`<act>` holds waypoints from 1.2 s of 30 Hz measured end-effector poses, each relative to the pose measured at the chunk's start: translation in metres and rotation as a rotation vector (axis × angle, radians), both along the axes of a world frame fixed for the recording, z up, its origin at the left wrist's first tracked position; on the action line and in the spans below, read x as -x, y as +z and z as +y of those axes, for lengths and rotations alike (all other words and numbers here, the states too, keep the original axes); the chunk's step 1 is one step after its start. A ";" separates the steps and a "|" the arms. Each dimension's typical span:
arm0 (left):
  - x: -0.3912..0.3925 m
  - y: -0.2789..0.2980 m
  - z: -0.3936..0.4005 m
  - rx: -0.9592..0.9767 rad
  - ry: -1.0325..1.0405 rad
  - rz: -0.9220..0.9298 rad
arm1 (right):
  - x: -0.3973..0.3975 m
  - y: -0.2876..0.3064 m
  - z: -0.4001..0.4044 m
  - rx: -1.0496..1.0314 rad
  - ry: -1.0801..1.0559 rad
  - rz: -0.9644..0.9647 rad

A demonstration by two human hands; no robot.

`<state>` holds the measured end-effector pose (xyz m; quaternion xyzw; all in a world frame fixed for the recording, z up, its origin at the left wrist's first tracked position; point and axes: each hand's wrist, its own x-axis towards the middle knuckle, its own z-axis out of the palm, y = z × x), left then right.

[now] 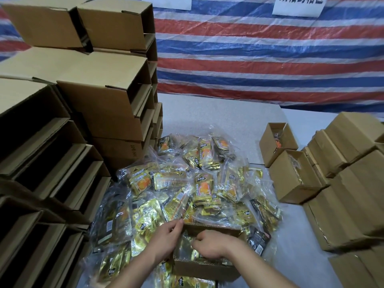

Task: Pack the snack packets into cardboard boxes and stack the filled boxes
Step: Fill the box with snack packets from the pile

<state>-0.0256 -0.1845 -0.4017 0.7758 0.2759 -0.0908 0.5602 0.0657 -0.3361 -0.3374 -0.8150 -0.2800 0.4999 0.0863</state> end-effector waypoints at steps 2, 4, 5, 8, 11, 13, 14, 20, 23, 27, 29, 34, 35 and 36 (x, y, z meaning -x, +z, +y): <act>0.000 0.002 0.000 0.016 0.002 0.001 | 0.002 0.005 -0.001 -0.009 -0.016 0.004; -0.001 0.005 0.000 0.005 0.000 -0.007 | 0.000 0.009 -0.005 -0.047 -0.011 -0.028; -0.001 0.006 0.000 0.006 0.001 -0.011 | 0.000 0.013 -0.007 -0.090 -0.006 -0.050; -0.001 0.007 -0.001 0.052 0.003 -0.009 | -0.005 0.026 -0.014 -0.279 -0.148 -0.042; 0.001 0.008 -0.002 0.058 0.013 0.005 | -0.017 0.037 -0.018 -0.402 -0.174 -0.277; 0.001 0.011 -0.003 0.050 0.028 0.016 | -0.027 0.037 -0.021 -0.354 -0.041 -0.468; 0.000 0.013 -0.004 0.048 0.031 0.020 | -0.030 0.034 -0.022 -0.289 0.038 -0.509; 0.000 0.022 -0.008 0.038 0.037 0.039 | -0.023 0.007 -0.028 -0.045 0.214 -0.493; -0.001 0.029 -0.012 0.036 0.013 0.048 | -0.024 0.000 -0.034 -0.068 0.181 -0.527; -0.009 0.041 -0.019 0.029 -0.033 0.045 | -0.026 0.002 -0.049 -0.106 0.123 -0.480; -0.014 0.052 -0.027 0.045 -0.048 0.049 | -0.027 0.005 -0.060 -0.135 0.070 -0.470; -0.037 0.075 -0.058 0.078 -0.104 -0.035 | -0.040 0.024 -0.103 -0.171 -0.109 -0.481; -0.043 0.078 -0.065 0.077 -0.111 -0.059 | -0.044 0.028 -0.113 -0.179 -0.145 -0.491; -0.049 0.081 -0.073 0.082 -0.127 -0.075 | -0.048 0.032 -0.123 -0.191 -0.187 -0.498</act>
